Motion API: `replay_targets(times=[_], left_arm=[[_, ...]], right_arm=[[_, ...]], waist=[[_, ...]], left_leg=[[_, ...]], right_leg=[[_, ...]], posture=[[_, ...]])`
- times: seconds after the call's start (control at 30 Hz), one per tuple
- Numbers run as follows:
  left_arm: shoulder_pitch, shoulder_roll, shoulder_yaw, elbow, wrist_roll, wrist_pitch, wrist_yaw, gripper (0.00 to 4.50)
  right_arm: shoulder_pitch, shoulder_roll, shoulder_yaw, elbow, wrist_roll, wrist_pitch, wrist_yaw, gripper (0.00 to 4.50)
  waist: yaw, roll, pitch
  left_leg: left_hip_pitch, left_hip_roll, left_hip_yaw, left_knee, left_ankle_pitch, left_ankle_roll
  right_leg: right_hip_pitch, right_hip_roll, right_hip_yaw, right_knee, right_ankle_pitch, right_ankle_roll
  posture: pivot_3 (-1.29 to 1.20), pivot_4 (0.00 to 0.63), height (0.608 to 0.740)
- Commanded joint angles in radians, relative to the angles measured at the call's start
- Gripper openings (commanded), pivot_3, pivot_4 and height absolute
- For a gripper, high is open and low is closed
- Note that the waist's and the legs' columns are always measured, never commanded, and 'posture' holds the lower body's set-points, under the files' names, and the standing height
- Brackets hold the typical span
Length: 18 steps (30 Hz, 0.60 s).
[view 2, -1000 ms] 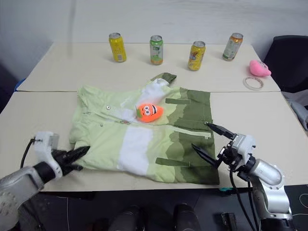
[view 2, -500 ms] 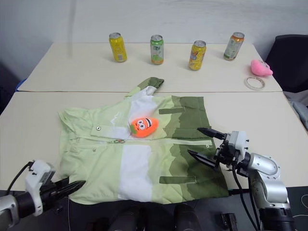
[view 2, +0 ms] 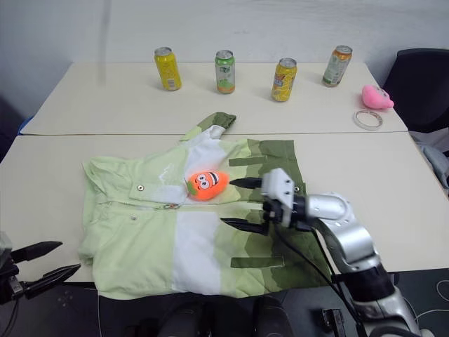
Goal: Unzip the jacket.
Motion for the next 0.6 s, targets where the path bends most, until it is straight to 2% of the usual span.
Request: replay_targets(times=[0.03, 0.1, 0.3, 0.43, 0.6], left_arm=[[-0.097, 0.036, -0.002, -0.054, -0.090, -0.040, -0.050, 4.44], [-0.201, 0.065, -0.081, -0.069, -0.123, -0.020, -0.036, 4.44], [-0.552, 0.074, -0.408, -0.001, -0.044, -0.046, 0.022, 4.44], [-0.671, 0.065, -0.596, 0.147, 0.152, -0.176, 0.039, 4.50], [-0.753, 0.033, -0.675, 0.275, 0.233, -0.250, 0.063, 4.50]], right_arm=[[-0.099, 0.061, 0.084, 0.080, -0.111, 0.010, -0.055, 4.50], [-0.162, 0.055, 0.163, 0.118, -0.241, 0.043, -0.090, 4.50], [-0.256, 0.171, 0.206, 0.195, -0.352, 0.147, -0.222, 4.50], [-0.277, 0.195, 0.206, 0.269, -0.402, 0.143, -0.264, 3.57], [-0.268, 0.174, 0.194, 0.282, -0.408, 0.112, -0.243, 1.76]], waist=[[0.000, 0.000, 0.000], [0.001, 0.001, 0.000], [-0.009, 0.000, 0.000], [-0.018, 0.000, 0.000], [-0.022, 0.000, 0.000]], left_leg=[[-0.001, 0.000, 0.000, 0.000, 0.000, 0.000], [-0.001, 0.000, -0.001, 0.000, 0.000, 0.000], [-0.005, -0.002, -0.002, 0.003, 0.003, 0.002], [-0.007, -0.004, -0.001, 0.004, 0.004, 0.003], [-0.009, -0.004, 0.000, 0.004, 0.005, 0.003]], right_leg=[[0.000, 0.000, -0.001, 0.000, 0.000, 0.000], [0.000, 0.000, -0.001, 0.001, 0.000, 0.000], [-0.001, 0.001, -0.003, 0.006, 0.001, 0.002], [-0.004, 0.002, -0.004, 0.010, 0.001, 0.002], [-0.006, 0.003, -0.004, 0.011, 0.001, 0.002]], posture=[[0.00, 0.150, 0.740], [0.00, 0.150, 0.740], [0.00, 0.150, 0.740], [0.00, 0.150, 0.740], [0.00, 0.150, 0.740]])
